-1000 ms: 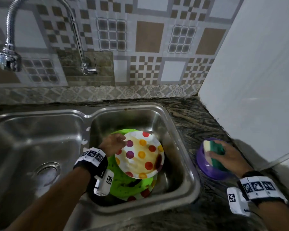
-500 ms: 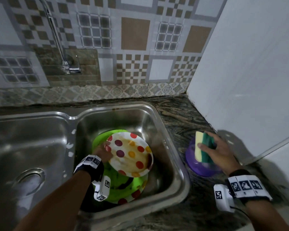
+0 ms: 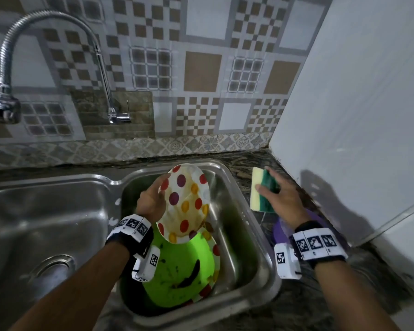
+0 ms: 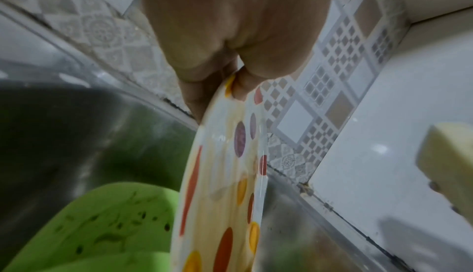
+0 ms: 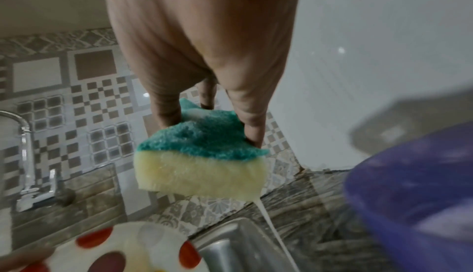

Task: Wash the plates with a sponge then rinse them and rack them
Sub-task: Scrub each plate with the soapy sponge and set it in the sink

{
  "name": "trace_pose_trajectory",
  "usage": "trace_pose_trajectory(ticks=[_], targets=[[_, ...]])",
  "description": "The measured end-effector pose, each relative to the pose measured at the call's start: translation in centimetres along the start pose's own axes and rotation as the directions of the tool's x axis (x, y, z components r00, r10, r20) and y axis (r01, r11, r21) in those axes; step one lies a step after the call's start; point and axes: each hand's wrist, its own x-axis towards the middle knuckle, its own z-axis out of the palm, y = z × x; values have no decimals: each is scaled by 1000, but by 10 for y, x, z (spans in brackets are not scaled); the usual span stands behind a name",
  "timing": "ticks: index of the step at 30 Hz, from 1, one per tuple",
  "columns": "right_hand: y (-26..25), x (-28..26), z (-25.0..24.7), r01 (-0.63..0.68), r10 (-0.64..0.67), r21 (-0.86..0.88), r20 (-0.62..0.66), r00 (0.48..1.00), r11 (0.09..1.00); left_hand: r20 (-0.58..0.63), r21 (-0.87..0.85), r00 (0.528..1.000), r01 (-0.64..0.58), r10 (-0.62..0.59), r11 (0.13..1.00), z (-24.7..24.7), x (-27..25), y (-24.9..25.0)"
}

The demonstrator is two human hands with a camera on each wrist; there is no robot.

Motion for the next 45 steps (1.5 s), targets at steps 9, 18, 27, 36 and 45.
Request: trace_pose_trajectory(ticks=[9, 18, 27, 36, 45], targets=[[-32, 11, 118, 251, -250, 5, 96, 963, 968, -120, -48, 973, -203, 196, 978, -27, -10, 19], [-44, 23, 175, 519, -506, -144, 118, 855, 843, -169, -120, 965, -224, 202, 967, -29, -19, 36], [-13, 49, 150, 374, -410, -414, 0, 912, 830, -240, -709, 970, -193, 26, 679, -66, -17, 46], [-68, 13, 185, 600, -584, -196, 138, 800, 776, -202, -643, 979, -156, 31, 750, -64, -13, 54], [-67, -14, 189, 768, -670, -245, 380, 638, 592, -237, -743, 971, -169, -19, 647, -106, -11, 63]])
